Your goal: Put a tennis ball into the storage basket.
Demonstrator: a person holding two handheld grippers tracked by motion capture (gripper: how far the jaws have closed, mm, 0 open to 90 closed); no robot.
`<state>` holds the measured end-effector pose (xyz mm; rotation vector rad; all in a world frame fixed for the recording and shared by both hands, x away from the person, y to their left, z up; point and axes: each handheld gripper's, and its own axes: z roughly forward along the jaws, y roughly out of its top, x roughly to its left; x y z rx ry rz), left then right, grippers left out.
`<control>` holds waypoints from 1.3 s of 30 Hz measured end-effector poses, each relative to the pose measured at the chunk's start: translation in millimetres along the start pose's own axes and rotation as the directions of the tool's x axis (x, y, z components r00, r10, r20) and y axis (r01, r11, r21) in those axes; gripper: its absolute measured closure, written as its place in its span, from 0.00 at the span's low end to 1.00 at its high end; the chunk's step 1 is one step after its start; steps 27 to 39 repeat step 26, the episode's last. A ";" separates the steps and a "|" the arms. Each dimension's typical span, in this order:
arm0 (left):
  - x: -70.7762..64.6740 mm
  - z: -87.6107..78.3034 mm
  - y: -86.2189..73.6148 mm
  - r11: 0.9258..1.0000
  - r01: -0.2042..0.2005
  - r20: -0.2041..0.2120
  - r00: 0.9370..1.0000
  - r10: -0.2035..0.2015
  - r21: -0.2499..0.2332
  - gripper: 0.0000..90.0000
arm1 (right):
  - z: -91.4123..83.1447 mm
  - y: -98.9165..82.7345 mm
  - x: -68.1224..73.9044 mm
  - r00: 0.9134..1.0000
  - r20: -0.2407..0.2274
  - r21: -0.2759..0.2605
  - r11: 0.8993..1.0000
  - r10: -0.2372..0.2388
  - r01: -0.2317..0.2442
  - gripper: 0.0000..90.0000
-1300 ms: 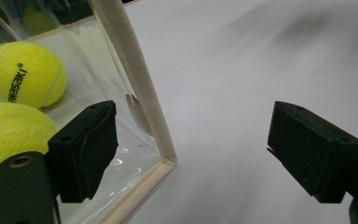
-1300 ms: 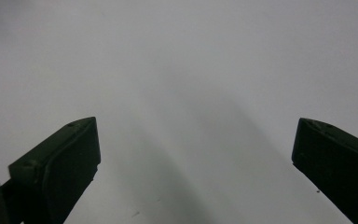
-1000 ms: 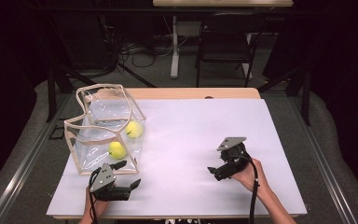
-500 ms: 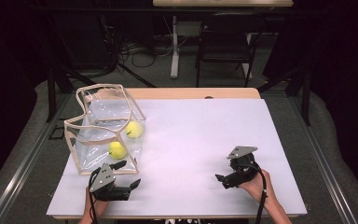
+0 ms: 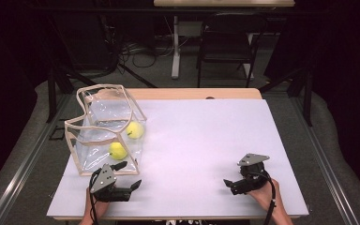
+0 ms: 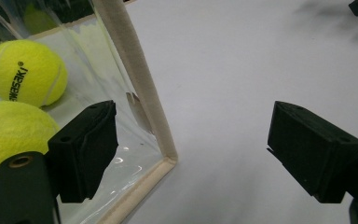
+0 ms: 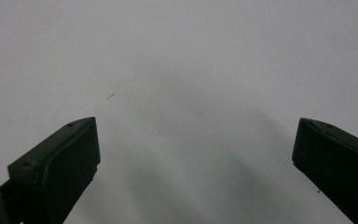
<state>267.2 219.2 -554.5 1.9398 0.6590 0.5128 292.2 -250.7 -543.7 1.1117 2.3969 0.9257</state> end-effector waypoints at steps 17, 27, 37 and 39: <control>0.1 -0.8 0.0 1.000 -0.003 -0.001 1.000 0.003 0.001 0.18 | -6.2 -15.2 -2.5 0.999 0.034 -0.027 0.999 0.034 -0.033 0.00; 0.2 -0.3 -0.2 1.000 -0.001 -0.003 1.000 0.001 0.002 0.18 | -5.9 -15.5 -2.1 0.999 0.034 -0.021 0.999 0.037 -0.036 0.00; 0.2 -0.3 -0.2 1.000 -0.001 -0.003 1.000 0.001 0.002 0.18 | -5.9 -15.5 -2.1 0.999 0.034 -0.021 0.999 0.037 -0.036 0.00; 0.2 -0.3 -0.2 1.000 -0.001 -0.003 1.000 0.001 0.002 0.18 | -5.9 -15.5 -2.1 0.999 0.034 -0.021 0.999 0.037 -0.036 0.00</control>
